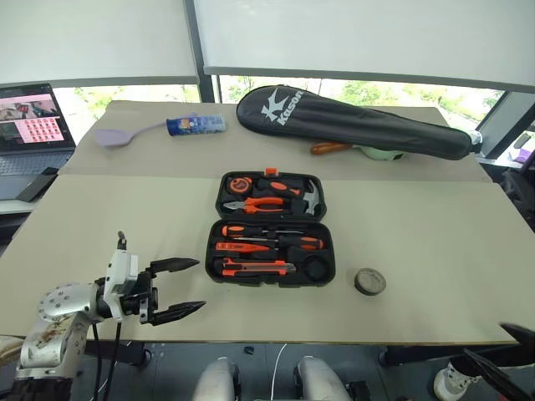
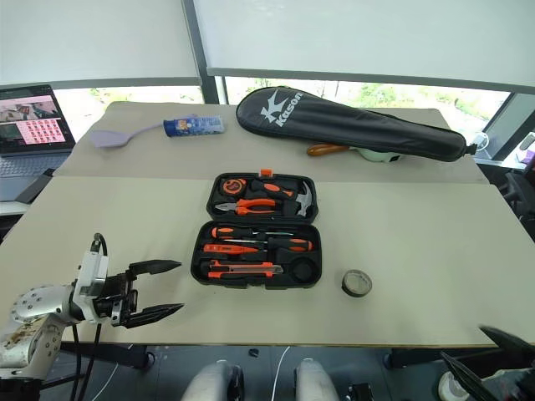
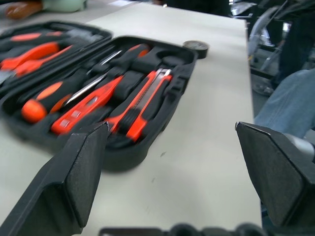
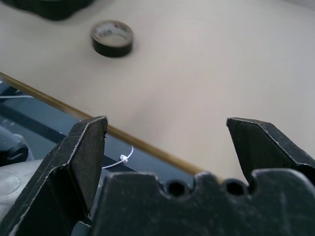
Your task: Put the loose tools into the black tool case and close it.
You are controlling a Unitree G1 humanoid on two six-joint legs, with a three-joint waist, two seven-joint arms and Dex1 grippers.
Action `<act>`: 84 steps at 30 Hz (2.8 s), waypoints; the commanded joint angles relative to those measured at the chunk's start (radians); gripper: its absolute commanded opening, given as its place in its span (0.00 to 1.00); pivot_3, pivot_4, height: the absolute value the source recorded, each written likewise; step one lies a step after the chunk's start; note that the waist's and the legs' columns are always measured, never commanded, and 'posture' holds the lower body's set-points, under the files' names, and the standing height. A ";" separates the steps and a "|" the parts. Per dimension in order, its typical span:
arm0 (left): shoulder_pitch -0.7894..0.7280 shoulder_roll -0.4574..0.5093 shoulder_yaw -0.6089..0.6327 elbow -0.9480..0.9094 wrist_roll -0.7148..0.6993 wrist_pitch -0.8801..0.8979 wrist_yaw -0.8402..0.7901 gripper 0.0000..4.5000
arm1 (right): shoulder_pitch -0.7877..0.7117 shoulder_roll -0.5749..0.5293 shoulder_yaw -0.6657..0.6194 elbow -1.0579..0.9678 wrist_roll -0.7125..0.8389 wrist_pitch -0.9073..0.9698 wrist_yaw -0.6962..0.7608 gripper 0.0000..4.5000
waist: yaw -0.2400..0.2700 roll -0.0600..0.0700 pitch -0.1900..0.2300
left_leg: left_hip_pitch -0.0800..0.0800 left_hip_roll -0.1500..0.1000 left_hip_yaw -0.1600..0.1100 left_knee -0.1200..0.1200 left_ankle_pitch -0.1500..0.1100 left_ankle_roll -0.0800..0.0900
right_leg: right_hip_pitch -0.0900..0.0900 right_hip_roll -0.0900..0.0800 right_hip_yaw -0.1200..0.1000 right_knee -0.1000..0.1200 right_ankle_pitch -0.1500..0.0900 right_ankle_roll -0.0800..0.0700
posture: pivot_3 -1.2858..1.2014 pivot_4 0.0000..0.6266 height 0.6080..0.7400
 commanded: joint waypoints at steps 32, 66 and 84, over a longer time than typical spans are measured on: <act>0.057 -0.027 -0.117 -0.263 -0.042 0.101 0.143 1.00 | -0.735 -0.454 0.687 0.006 -0.129 0.484 0.018 0.00 | 0.023 -0.005 0.003 | -0.013 -0.005 -0.003 0.001 0.000 0.001 | -0.011 0.004 -0.003 0.001 0.007 0.005 | 0.52 0.24 1.00; 0.058 -0.043 -0.060 -0.231 -0.017 0.056 0.235 1.00 | -1.428 -0.239 1.207 0.096 -0.207 0.882 0.130 0.58 | 0.011 -0.007 0.004 | -0.011 -0.004 -0.003 0.003 0.000 0.000 | -0.011 0.004 -0.004 0.005 0.008 0.004 | 0.52 0.24 1.00; -0.477 -0.097 -0.130 0.395 0.272 0.098 0.520 0.22 | -1.417 -0.022 0.802 0.843 -0.368 -0.073 0.024 0.43 | 0.016 -0.008 0.005 | -0.012 -0.006 0.002 0.006 0.001 0.000 | -0.010 0.004 -0.005 0.005 0.011 0.005 | 0.52 0.24 1.00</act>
